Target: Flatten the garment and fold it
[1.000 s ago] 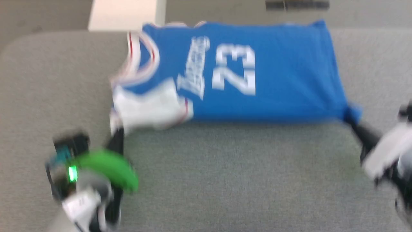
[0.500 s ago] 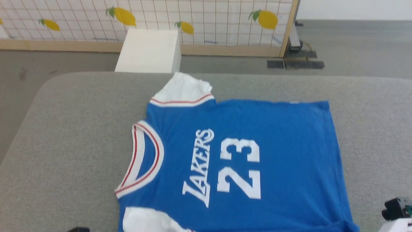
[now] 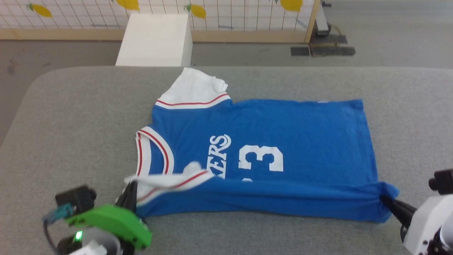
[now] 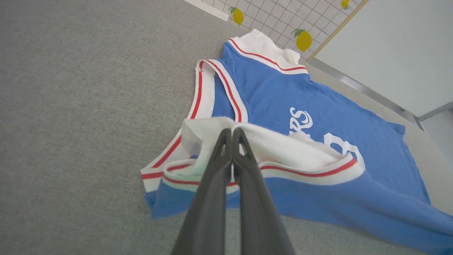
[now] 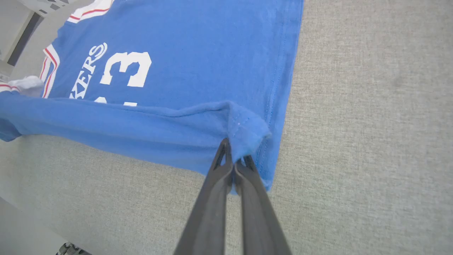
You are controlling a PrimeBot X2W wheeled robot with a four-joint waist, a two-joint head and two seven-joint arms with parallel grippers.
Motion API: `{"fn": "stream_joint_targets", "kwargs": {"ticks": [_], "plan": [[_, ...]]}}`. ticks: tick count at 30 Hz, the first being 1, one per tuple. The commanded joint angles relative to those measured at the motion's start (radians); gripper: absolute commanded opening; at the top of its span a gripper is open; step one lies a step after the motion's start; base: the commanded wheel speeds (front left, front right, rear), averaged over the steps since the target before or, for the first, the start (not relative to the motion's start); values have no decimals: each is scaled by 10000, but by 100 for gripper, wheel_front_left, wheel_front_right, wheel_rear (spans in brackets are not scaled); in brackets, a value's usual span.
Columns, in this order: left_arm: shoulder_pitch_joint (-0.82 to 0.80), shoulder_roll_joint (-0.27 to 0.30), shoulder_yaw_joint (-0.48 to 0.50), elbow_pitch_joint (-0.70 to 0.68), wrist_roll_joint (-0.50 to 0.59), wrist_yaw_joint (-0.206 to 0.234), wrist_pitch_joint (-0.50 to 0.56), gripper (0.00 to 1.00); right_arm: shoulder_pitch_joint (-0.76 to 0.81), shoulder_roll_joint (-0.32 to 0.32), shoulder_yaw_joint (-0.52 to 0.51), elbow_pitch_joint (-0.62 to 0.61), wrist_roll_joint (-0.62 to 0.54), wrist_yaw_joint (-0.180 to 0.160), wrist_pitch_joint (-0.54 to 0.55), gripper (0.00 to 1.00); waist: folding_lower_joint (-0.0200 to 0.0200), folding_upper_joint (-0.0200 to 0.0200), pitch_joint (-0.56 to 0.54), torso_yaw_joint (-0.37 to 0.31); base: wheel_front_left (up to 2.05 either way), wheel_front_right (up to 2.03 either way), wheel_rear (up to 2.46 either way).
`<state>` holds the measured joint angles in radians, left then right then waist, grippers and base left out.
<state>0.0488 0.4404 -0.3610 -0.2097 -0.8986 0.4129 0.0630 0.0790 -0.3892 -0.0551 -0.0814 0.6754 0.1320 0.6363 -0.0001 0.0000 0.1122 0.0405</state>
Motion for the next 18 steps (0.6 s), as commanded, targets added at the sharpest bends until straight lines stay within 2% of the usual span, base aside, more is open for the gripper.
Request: {"fn": "stream_joint_targets", "kwargs": {"ticks": [1,9,17,18], "plan": [[-476,-87,-50,262,181,-98,-114,0,-296,38,13,73,-152,-13,90,0,1,0,398,-31,0,0,0],[-2349,-778,-517,2125,575,-500,-334,0,-1409,140,397,770,-658,-13,271,0,1,0,1485,-82,0,0,0],[-2851,-1237,-640,3630,444,-712,-435,0,-2018,42,1032,1681,-704,-13,136,0,1,0,1907,-150,0,0,0],[-2869,-1297,-632,3720,398,-755,-469,21,-2028,35,1041,1782,-686,-13,148,0,1,0,1874,-128,0,0,0]]}}
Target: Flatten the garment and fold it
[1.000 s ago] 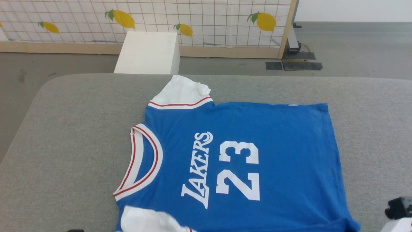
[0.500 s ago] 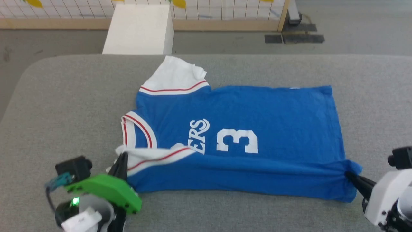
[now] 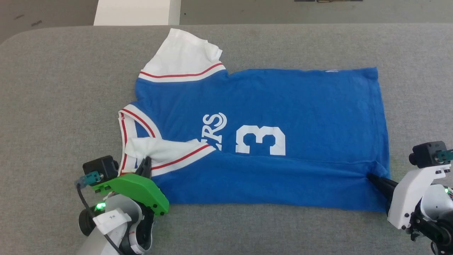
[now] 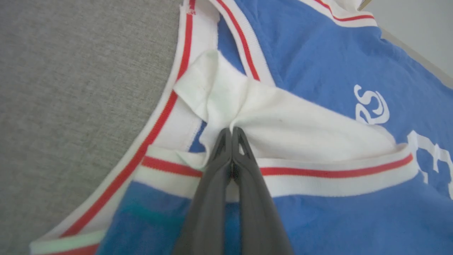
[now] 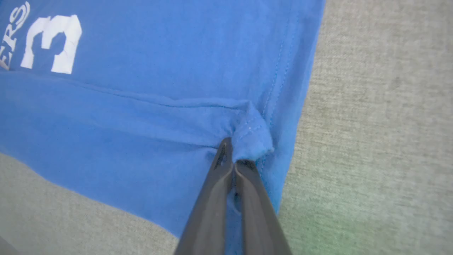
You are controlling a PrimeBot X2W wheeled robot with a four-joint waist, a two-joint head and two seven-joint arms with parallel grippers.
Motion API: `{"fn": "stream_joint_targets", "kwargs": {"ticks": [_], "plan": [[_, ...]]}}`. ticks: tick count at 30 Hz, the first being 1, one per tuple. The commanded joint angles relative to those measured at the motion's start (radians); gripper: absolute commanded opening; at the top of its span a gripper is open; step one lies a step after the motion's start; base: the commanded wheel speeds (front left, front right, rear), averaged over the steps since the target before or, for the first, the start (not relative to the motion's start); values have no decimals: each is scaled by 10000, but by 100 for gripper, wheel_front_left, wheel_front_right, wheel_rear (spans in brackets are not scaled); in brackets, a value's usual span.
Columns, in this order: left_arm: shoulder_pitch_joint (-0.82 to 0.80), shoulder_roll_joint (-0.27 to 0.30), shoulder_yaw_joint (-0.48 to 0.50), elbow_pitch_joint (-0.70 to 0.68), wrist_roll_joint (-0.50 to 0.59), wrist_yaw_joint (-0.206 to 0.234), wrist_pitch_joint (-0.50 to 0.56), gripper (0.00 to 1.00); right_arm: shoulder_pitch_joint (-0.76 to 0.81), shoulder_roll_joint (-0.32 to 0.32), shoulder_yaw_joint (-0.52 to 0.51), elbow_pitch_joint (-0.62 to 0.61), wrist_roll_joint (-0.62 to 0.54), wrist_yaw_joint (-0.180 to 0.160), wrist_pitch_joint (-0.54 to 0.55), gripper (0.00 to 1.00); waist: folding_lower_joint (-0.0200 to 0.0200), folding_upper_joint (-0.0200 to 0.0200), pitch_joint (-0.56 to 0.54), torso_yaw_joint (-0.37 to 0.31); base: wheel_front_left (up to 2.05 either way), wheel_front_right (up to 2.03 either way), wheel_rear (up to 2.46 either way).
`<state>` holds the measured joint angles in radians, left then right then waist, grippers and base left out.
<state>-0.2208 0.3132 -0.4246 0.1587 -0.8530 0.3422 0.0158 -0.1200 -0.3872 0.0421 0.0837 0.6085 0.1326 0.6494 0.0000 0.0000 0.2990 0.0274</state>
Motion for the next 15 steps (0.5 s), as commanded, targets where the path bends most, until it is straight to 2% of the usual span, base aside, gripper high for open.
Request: {"fn": "stream_joint_targets", "kwargs": {"ticks": [1,2,6,8,11,15], "plan": [[-192,-43,-2,148,-79,-88,-5,91,-50,6,91,198,0,-19,-13,24,0,0,-33,21,0,0,0],[-240,-30,19,225,-61,-137,-84,100,-41,-10,97,235,24,-19,-60,100,0,0,-87,48,0,0,0],[-286,156,141,134,57,-151,-322,100,63,78,-165,109,250,-19,-426,100,0,0,-468,144,0,0,0],[-158,355,261,-240,77,8,-283,100,177,174,-414,-115,362,-19,-585,100,0,0,-678,178,0,0,0],[227,758,268,-943,145,491,220,100,380,299,-762,-468,474,-19,-703,100,0,0,-901,190,0,0,0],[917,1391,-76,-1885,94,1386,1797,100,659,440,-1286,-999,465,-19,-700,100,0,0,-1004,198,0,0,0]]}}
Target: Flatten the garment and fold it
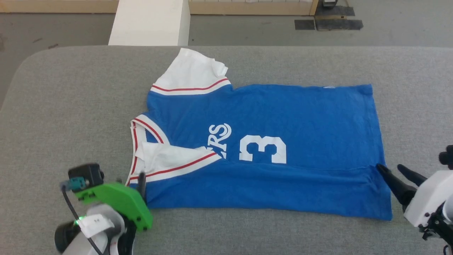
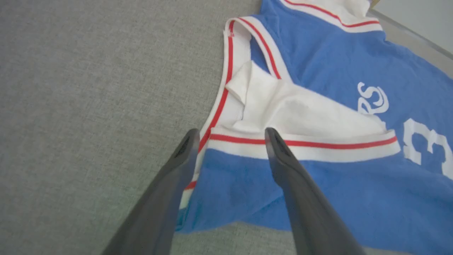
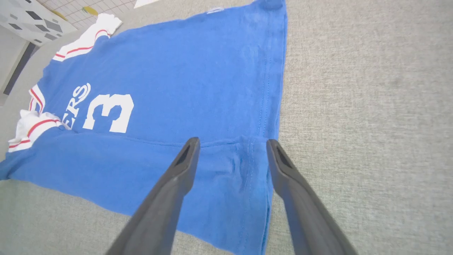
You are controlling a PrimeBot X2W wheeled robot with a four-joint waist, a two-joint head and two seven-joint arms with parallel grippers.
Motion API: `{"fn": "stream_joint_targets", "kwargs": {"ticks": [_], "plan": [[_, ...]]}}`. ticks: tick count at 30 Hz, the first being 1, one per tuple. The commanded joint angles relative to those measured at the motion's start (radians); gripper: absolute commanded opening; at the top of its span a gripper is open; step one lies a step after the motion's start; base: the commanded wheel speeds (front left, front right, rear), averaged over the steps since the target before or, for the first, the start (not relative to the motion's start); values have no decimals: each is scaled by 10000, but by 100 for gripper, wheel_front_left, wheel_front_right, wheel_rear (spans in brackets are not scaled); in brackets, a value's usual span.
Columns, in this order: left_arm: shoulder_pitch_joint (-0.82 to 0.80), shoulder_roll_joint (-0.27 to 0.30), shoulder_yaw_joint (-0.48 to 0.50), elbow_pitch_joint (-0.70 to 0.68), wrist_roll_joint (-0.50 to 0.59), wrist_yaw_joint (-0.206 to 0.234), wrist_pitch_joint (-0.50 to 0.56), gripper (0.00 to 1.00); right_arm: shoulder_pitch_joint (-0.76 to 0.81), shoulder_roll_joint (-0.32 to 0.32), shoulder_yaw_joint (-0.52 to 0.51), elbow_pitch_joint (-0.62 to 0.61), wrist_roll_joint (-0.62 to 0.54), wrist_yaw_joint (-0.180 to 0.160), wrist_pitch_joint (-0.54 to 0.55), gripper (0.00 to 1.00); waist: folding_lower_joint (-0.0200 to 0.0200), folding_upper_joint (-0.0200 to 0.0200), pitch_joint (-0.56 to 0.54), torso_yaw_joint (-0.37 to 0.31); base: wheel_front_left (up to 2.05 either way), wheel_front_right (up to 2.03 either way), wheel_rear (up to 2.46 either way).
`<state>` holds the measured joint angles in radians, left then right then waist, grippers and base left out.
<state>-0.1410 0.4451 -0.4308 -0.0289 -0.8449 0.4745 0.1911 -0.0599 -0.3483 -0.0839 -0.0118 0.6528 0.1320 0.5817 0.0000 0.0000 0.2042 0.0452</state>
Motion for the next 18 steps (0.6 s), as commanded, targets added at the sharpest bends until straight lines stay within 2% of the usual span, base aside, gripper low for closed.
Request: {"fn": "stream_joint_targets", "kwargs": {"ticks": [1,4,7,13,14,15,18], "plan": [[258,244,-123,-205,-2,290,484,100,121,102,-157,-182,14,-13,17,100,0,0,-52,15,0,0,0],[424,418,-248,-565,-97,597,1090,100,240,211,-455,-529,-25,-13,159,100,0,0,34,6,0,0,0],[429,463,-396,-240,-67,776,1385,100,304,323,-665,-843,-82,-13,299,100,0,0,146,-38,0,0,0],[359,47,-505,876,-394,670,1575,100,586,237,-521,-1297,-427,-13,590,100,0,0,238,-158,0,0,0],[364,-6,-490,988,-423,616,1507,44,666,212,-447,-1369,-481,-13,651,100,0,0,228,-172,0,0,0],[377,-64,-465,1072,-466,501,1395,0,780,162,-347,-1477,-565,-13,747,100,0,0,219,-184,0,0,0],[461,-165,-263,1045,-563,233,933,0,1100,51,-186,-1729,-914,-13,1031,100,0,0,187,-179,0,0,0]]}}
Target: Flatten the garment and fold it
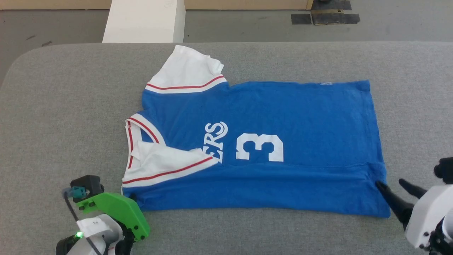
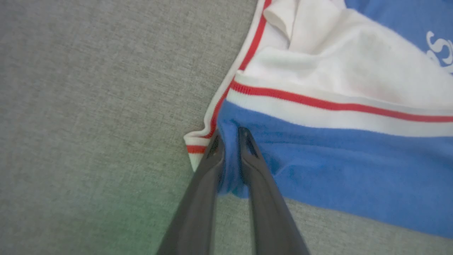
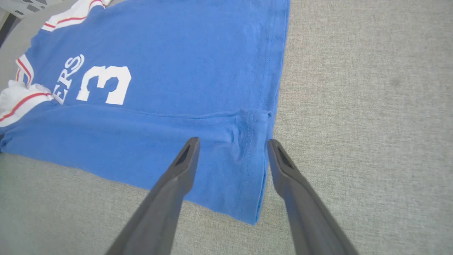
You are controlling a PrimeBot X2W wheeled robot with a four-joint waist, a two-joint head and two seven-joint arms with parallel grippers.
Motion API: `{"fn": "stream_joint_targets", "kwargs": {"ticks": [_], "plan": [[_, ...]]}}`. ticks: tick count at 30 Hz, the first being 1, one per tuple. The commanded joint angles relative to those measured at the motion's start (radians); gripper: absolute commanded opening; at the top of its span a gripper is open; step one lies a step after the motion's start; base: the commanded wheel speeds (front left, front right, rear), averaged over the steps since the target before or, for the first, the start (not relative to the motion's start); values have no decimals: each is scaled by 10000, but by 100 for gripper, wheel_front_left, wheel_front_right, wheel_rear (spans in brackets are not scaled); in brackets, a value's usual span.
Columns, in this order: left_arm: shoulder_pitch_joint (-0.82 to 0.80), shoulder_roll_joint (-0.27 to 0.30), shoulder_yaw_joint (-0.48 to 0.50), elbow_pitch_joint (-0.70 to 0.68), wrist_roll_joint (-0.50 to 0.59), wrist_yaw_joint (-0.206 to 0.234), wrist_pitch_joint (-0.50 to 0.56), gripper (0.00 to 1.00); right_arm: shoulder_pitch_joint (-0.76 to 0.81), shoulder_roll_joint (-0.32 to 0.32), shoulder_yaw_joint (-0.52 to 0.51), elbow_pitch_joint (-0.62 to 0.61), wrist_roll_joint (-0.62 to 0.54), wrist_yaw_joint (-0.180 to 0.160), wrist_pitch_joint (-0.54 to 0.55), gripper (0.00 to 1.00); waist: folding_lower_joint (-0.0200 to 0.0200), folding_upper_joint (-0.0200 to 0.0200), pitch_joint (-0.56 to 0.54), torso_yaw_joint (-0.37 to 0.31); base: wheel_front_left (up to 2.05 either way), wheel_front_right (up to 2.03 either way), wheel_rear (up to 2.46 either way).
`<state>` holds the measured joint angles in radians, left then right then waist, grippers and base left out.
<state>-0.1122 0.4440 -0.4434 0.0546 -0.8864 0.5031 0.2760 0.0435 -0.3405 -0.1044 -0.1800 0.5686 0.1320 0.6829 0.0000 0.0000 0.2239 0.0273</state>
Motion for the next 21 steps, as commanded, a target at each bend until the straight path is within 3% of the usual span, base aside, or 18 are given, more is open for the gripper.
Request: {"fn": "stream_joint_targets", "kwargs": {"ticks": [1,5,10,19,20,21], "plan": [[221,-176,-7,155,-205,-143,-116,0,182,-118,109,-115,-377,-13,175,100,0,0,-17,-10,0,0,0],[474,-152,403,-490,-282,-264,-736,0,264,-61,335,-5,-1466,-13,601,100,0,0,-19,-43,0,0,0],[731,-3,432,-1487,-90,-90,-929,0,-179,305,619,623,-2447,-13,745,100,0,0,107,52,0,0,0],[718,-24,224,-1972,62,142,-799,0,-887,395,1260,2186,-3231,-13,790,100,0,0,381,263,0,0,0],[716,-36,202,-1944,58,132,-793,0,-933,346,1346,2274,-3169,-13,816,46,0,0,378,264,0,0,0],[716,-49,198,-1924,50,122,-803,0,-966,311,1399,2330,-3066,-13,838,0,0,0,364,260,0,0,0]]}}
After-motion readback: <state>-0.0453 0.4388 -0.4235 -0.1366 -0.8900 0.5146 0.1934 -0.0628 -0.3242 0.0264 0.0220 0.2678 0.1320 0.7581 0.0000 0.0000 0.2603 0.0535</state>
